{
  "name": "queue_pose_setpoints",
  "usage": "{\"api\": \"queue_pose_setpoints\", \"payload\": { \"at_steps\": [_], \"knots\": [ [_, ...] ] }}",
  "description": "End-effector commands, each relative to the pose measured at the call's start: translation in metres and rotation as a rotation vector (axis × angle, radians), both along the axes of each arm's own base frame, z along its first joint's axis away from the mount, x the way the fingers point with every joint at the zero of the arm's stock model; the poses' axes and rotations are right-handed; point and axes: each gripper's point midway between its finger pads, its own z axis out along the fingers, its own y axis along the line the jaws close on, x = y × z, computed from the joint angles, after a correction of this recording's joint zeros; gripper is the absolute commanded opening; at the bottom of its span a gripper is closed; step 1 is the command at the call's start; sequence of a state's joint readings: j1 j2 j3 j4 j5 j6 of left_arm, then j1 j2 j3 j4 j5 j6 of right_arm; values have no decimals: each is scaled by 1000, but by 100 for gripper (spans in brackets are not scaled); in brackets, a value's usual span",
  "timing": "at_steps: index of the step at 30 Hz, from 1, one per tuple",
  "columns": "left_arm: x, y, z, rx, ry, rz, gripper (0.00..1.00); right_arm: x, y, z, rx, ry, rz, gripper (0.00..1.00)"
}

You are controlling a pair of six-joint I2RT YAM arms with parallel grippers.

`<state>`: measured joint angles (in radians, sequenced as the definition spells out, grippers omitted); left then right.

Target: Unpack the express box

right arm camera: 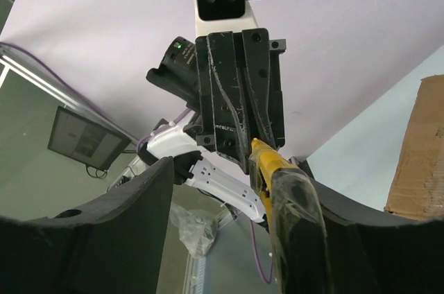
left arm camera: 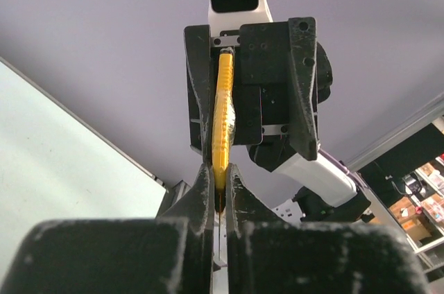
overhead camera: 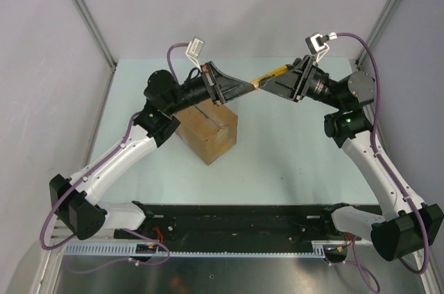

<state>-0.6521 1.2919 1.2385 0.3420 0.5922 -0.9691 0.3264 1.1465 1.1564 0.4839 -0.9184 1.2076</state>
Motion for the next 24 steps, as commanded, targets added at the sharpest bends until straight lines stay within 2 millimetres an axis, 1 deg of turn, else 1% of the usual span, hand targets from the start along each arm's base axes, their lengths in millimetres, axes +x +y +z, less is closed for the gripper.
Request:
{"api": "queue_pose_setpoints", "payload": {
  "at_steps": [1, 3, 4, 7, 11, 14, 17, 18, 22, 24],
  "knots": [
    [2, 3, -3, -10, 19, 28, 0, -6, -3, 24, 43, -83, -27, 59],
    [2, 3, -3, -10, 19, 23, 0, -5, -3, 23, 42, -83, -29, 57],
    [2, 3, -3, -9, 22, 25, 0, -3, -3, 22, 39, -76, -35, 53],
    [1, 1, -5, -5, 26, 7, 0, 1, -4, 18, 29, -64, -50, 52],
    [0, 3, -7, -2, 30, 9, 0, 6, -6, 16, 21, -59, -80, 52],
    [-1, 3, -9, -2, 32, 9, 0, 9, -7, 14, 16, -59, -97, 54],
    [-1, 4, -10, 0, 29, 13, 0, 10, -6, 12, 11, -56, -94, 53],
    [-1, 4, -10, 1, 29, 13, 0, 10, -5, 12, 9, -54, -92, 52],
    [2, 4, -12, 2, 35, 23, 0, 10, -5, 10, 6, -54, -84, 41],
    [2, 4, -12, 3, 36, 25, 0, 12, -4, 9, 4, -46, -84, 37]
  ]
}}
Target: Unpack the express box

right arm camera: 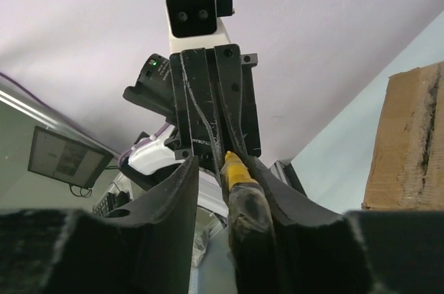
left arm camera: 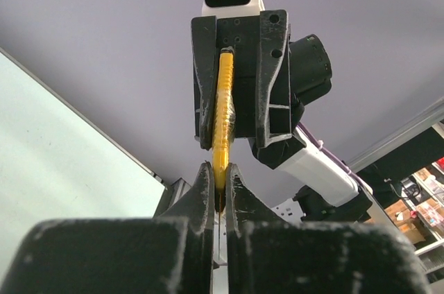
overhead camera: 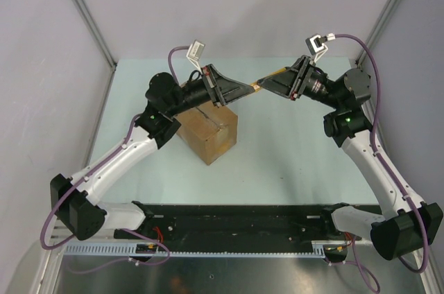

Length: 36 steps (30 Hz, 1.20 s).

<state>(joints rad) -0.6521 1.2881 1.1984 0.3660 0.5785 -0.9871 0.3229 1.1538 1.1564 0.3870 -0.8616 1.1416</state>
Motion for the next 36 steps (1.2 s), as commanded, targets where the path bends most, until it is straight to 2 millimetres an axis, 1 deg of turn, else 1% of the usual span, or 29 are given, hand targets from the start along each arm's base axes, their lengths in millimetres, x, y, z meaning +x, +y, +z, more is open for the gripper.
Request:
{"api": "queue_pose_setpoints", "payload": {
  "at_steps": [1, 3, 4, 5, 6, 7, 10, 12, 13, 14, 15, 16, 17, 18, 19, 20, 21, 22, 23, 24, 25, 26, 27, 28, 29, 31, 32, 34, 36],
  "knots": [
    [0, 4, -1, 4, 7, 16, 0, -7, -4, 23, 27, -93, -13, 32],
    [-1, 3, -2, 5, 4, 13, 0, -7, -4, 22, 25, -93, -13, 23],
    [-1, 3, -1, 4, 3, 12, 0, -7, -3, 21, 24, -92, -10, 10],
    [-1, 3, -2, 6, 3, 12, 0, -6, -4, 21, 23, -95, -10, 2],
    [0, 4, -1, 7, -2, 13, 1, -6, -4, 20, 21, -94, -11, 0],
    [0, 4, -1, 9, -14, 17, 22, -6, -4, 20, 17, -99, -15, 0],
    [2, 10, 3, 9, -49, 49, 69, -3, -5, 17, 7, -93, -31, 0],
    [7, 21, 7, 5, -72, 83, 78, 3, -6, 11, -11, -79, -50, 0],
    [18, 42, 8, 3, -84, 146, 86, 10, -9, 0, -46, -60, -88, 0],
    [23, 49, 0, 18, -87, 173, 88, 13, -10, -4, -61, -50, -102, 0],
    [37, 68, -2, 30, -103, 239, 89, 19, -13, -8, -76, -42, -140, 0],
    [37, 84, 4, 32, -136, 285, 89, 24, -15, -21, -118, -22, -167, 0],
    [59, 112, -11, 84, -128, 389, 90, 29, -17, -28, -144, -17, -194, 0],
    [71, 132, -16, 104, -117, 484, 90, 39, -24, -42, -183, 43, -263, 0],
    [80, 150, -23, 136, -106, 560, 90, 47, -30, -55, -234, 42, -315, 0],
    [88, 178, -42, 227, -87, 662, 90, 53, -35, -65, -269, 59, -362, 0],
    [104, 205, -53, 286, -49, 821, 90, 66, -46, -85, -330, 128, -463, 0],
    [109, 223, -68, 358, -14, 912, 90, 72, -54, -96, -384, 123, -517, 0],
    [109, 246, -94, 478, 32, 1004, 90, 77, -60, -106, -423, 142, -566, 0],
    [114, 277, -108, 534, 90, 1171, 90, 88, -74, -122, -485, 179, -662, 0],
    [112, 293, -120, 567, 129, 1238, 90, 91, -75, -132, -525, 190, -685, 0],
    [108, 309, -146, 609, 201, 1287, 90, 95, -78, -141, -569, 184, -707, 0],
    [106, 319, -154, 617, 235, 1323, 90, 100, -81, -148, -598, 187, -737, 0],
    [104, 331, -165, 633, 274, 1368, 90, 102, -77, -152, -617, 180, -732, 0],
    [100, 341, -182, 648, 333, 1396, 90, 107, -74, -163, -648, 183, -724, 0],
    [98, 356, -198, 678, 399, 1452, 90, 115, -71, -170, -672, 182, -739, 0],
    [96, 364, -206, 690, 439, 1484, 90, 119, -66, -180, -693, 193, -733, 0],
    [98, 372, -219, 703, 490, 1501, 90, 125, -65, -187, -706, 201, -741, 0],
    [104, 366, -223, 680, 521, 1449, 91, 129, -61, -198, -719, 221, -734, 0]
  ]
}}
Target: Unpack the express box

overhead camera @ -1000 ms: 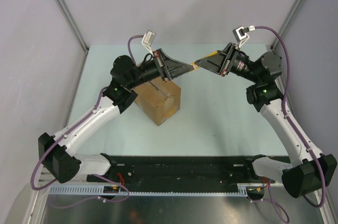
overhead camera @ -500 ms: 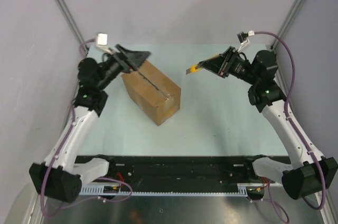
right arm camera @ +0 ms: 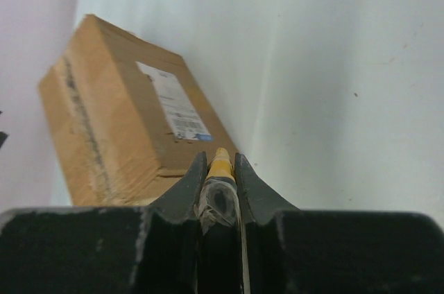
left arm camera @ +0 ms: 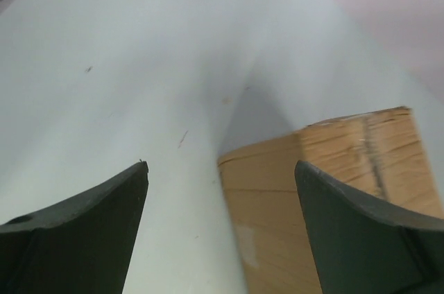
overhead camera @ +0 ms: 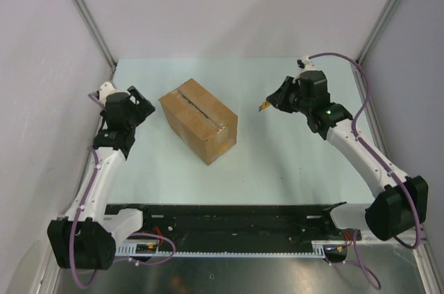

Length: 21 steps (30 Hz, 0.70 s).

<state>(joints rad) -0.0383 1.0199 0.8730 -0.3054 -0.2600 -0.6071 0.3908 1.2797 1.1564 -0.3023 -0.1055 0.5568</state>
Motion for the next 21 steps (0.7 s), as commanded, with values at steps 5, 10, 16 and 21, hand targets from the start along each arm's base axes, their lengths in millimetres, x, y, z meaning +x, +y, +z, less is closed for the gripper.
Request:
{"api": "queue_pose_setpoints", "payload": {
  "at_steps": [5, 10, 16, 21],
  "knots": [
    [37, -16, -15, -161, 94, -116, 93, 19, -4, -8, -78, -23, -44, 0],
    [59, -33, -14, -280, 101, -150, 94, 22, -4, -8, -81, -33, -45, 0],
    [91, -40, -14, -364, 41, -147, 94, 26, -3, -12, -78, -23, -49, 0],
    [111, -71, -24, -454, 83, -283, 92, 29, -4, -16, -68, -14, -47, 0]
  ]
}}
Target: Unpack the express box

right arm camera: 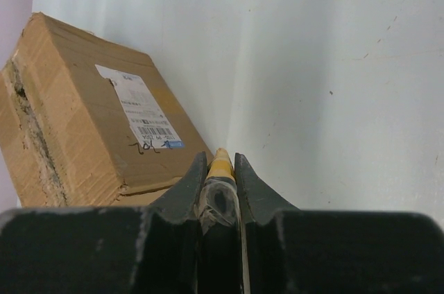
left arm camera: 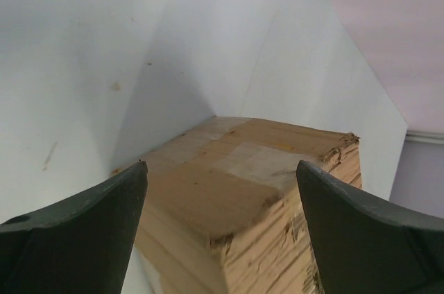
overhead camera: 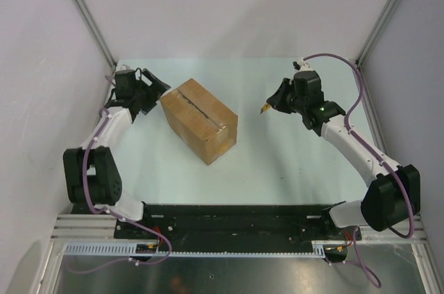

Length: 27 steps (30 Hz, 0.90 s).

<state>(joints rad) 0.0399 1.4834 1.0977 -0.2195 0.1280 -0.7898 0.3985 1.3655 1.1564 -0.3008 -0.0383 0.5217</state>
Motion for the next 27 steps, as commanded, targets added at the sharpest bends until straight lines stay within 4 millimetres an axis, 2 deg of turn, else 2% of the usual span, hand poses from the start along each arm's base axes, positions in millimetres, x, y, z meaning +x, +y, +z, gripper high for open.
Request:
{"api": "queue_pose_setpoints", "payload": {
  "at_steps": [1, 6, 8, 10, 11, 13, 14, 16, 18, 20, 21, 27],
  "knots": [
    [22, -35, 17, -140, -51, -126, 92, 14, -1, 20, 22, -68, -11, 0],
    [27, -52, 23, -157, -65, -201, 92, 16, -6, 23, 28, -74, -28, 0],
    [29, -75, 21, -160, -64, -283, 91, 17, -7, 26, 33, -80, -29, 0],
    [36, -86, 29, -136, -95, -351, 89, 18, -10, 25, 31, -77, -36, 0],
    [40, -90, 23, -133, -88, -382, 89, 17, -10, 27, 36, -80, -38, 0],
    [45, -105, 29, -128, -121, -490, 87, 18, -12, 27, 37, -81, -39, 0],
    [48, -108, 17, -132, -103, -516, 86, 17, -12, 26, 36, -79, -38, 0],
    [49, -120, 22, -149, -128, -609, 83, 17, -13, 28, 37, -83, -39, 0],
    [51, -128, 9, -165, -115, -668, 82, 17, -13, 29, 36, -87, -36, 0],
    [49, -139, 7, -170, -134, -753, 80, 17, -13, 31, 35, -95, -29, 0],
    [50, -142, -4, -179, -119, -773, 80, 16, -12, 32, 35, -94, -26, 0],
    [29, -178, -10, -213, -151, -983, 76, 11, 1, 44, 26, -150, 26, 0]
  ]
}}
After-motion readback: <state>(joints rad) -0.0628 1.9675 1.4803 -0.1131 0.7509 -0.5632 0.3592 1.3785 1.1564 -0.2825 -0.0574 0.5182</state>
